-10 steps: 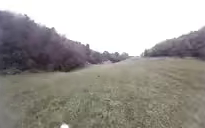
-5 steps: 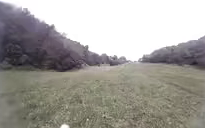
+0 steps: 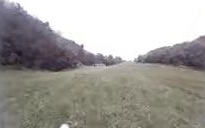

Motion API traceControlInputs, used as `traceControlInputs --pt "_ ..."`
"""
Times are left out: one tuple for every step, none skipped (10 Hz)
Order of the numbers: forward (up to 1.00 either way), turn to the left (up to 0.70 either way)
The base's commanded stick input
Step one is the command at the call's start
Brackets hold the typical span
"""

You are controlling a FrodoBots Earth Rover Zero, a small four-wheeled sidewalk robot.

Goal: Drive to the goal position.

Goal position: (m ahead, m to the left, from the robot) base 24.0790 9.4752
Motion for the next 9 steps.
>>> traceControlInputs --pt "1.0 0.0" --pt "1.0 -0.01" --pt "1.0 -0.02" --pt "1.0 0.0" --pt "1.0 0.0" --pt "1.0 0.0" --pt "1.0 0.0" --pt "1.0 0.0" --pt "1.0 0.0"
